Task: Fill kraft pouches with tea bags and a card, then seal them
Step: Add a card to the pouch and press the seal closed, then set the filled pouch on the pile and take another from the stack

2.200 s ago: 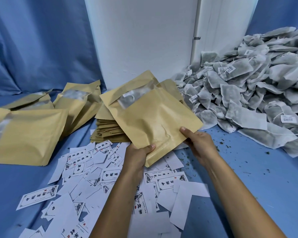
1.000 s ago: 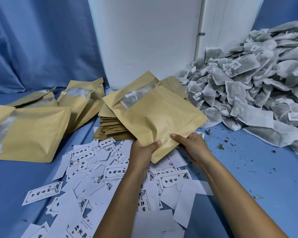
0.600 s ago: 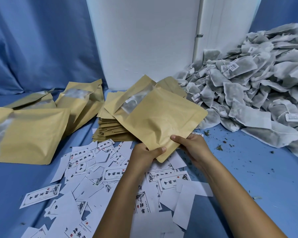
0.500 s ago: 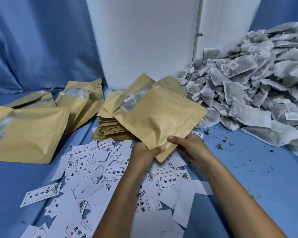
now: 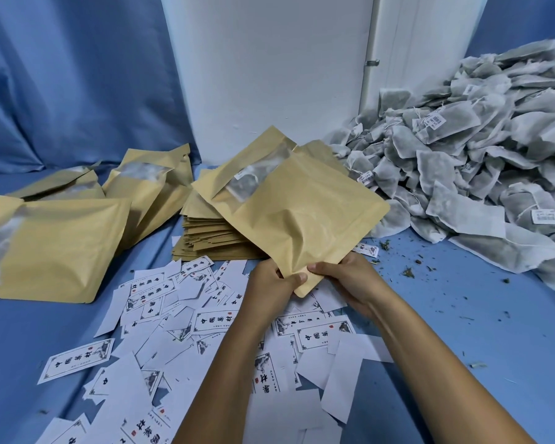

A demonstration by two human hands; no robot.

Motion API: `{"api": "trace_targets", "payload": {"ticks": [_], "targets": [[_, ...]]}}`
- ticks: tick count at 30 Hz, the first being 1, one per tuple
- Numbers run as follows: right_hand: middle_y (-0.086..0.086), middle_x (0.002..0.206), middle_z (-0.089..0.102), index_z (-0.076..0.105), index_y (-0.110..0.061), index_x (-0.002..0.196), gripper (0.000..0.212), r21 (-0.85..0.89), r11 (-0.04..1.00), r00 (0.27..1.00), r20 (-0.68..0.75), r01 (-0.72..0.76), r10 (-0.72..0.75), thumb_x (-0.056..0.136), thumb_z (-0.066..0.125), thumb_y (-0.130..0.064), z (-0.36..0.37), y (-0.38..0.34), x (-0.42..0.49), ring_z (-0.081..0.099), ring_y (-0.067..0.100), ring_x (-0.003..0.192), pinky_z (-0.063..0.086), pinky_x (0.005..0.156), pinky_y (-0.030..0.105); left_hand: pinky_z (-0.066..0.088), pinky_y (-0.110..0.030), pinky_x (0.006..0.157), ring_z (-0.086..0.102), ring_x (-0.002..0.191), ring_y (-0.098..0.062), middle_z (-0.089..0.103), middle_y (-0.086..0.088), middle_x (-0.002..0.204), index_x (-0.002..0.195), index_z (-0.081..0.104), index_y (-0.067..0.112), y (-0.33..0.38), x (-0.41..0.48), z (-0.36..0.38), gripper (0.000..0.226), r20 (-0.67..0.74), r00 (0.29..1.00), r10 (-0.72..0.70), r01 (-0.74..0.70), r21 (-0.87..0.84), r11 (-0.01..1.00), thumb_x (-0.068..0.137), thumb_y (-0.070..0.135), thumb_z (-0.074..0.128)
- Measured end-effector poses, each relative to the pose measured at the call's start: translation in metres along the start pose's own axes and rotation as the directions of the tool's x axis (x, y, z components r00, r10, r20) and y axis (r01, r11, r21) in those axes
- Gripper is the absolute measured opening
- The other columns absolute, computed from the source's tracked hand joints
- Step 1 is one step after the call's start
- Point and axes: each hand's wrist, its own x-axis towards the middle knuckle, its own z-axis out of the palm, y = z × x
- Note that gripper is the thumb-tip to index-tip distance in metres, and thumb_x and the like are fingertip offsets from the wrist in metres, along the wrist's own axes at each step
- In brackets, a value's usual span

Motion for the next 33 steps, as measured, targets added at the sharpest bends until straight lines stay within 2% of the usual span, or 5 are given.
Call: {"api": "trace_targets", "payload": {"ticks": [6, 15, 21, 24, 33], "targets": [[0.014, 0.083, 0.074, 0.067, 0.006, 0.089, 0.016, 0.023, 0.998, 0.999, -0.011, 0.051, -0.05, 0.073, 0.071, 0.01, -0.001, -0.005, -0.003, 0.072, 0.021, 0.072, 0.054, 0.059, 0.022, 0.038, -0.023, 0.057, 0.058, 0.066, -0.008, 0.061, 0.009, 0.07, 0.086, 0.063, 0.02, 0.002, -0.001, 0.004, 0.007, -0.032, 0.999, 0.026, -0.023, 0.074, 0.997, 0.084, 0.016, 0.068], [0.016, 0.086, 0.072, 0.067, 0.004, 0.083, 0.007, 0.121, 0.99, 0.986, -0.158, 0.071, -0.052, 0.077, 0.07, 0.002, -0.012, -0.014, 0.003, 0.069, 0.024, 0.082, 0.057, 0.077, 0.027, 0.036, -0.006, 0.045, 0.052, 0.046, 0.01, 0.055, 0.023, 0.045, 0.075, 0.058, 0.022, 0.002, -0.001, -0.002, 0.018, 0.042, 0.999, 0.015, -0.014, -0.027, 1.0, 0.086, 0.011, 0.067], [0.007, 0.066, 0.071, 0.064, 0.002, 0.072, 0.009, 0.25, 0.951, 0.931, -0.353, 0.185, -0.088, 0.08, 0.067, 0.004, -0.032, -0.03, 0.006, 0.069, 0.015, 0.064, 0.056, 0.063, 0.018, 0.051, -0.038, 0.081, 0.066, 0.087, -0.031, 0.07, -0.012, 0.088, 0.088, 0.064, 0.009, 0.008, -0.007, 0.0, 0.009, 0.098, 0.995, -0.025, 0.028, -0.038, 0.999, 0.086, 0.017, 0.068], [0.006, 0.064, 0.07, 0.061, 0.003, 0.075, 0.008, 0.311, 0.935, 0.921, -0.388, 0.168, -0.037, 0.081, 0.065, 0.006, -0.036, -0.028, 0.007, 0.068, 0.013, 0.059, 0.055, 0.058, 0.019, 0.046, -0.028, 0.062, 0.062, 0.061, -0.004, 0.061, 0.011, 0.061, 0.071, 0.057, 0.019, 0.007, -0.008, -0.001, 0.019, 0.098, 0.995, -0.017, 0.015, 0.026, 1.0, 0.086, 0.02, 0.068], [0.007, 0.077, 0.069, 0.061, 0.001, 0.079, 0.006, 0.382, 0.896, 0.871, -0.492, 0.227, -0.011, 0.085, 0.065, 0.001, -0.064, -0.035, 0.01, 0.066, 0.014, 0.068, 0.055, 0.067, 0.022, 0.044, -0.021, 0.067, 0.061, 0.091, -0.009, 0.065, 0.009, 0.1, 0.103, 0.056, 0.027, 0.007, -0.007, 0.008, 0.018, 0.07, 0.998, 0.003, 0.004, -0.094, 0.996, 0.094, 0.012, 0.055]]}}
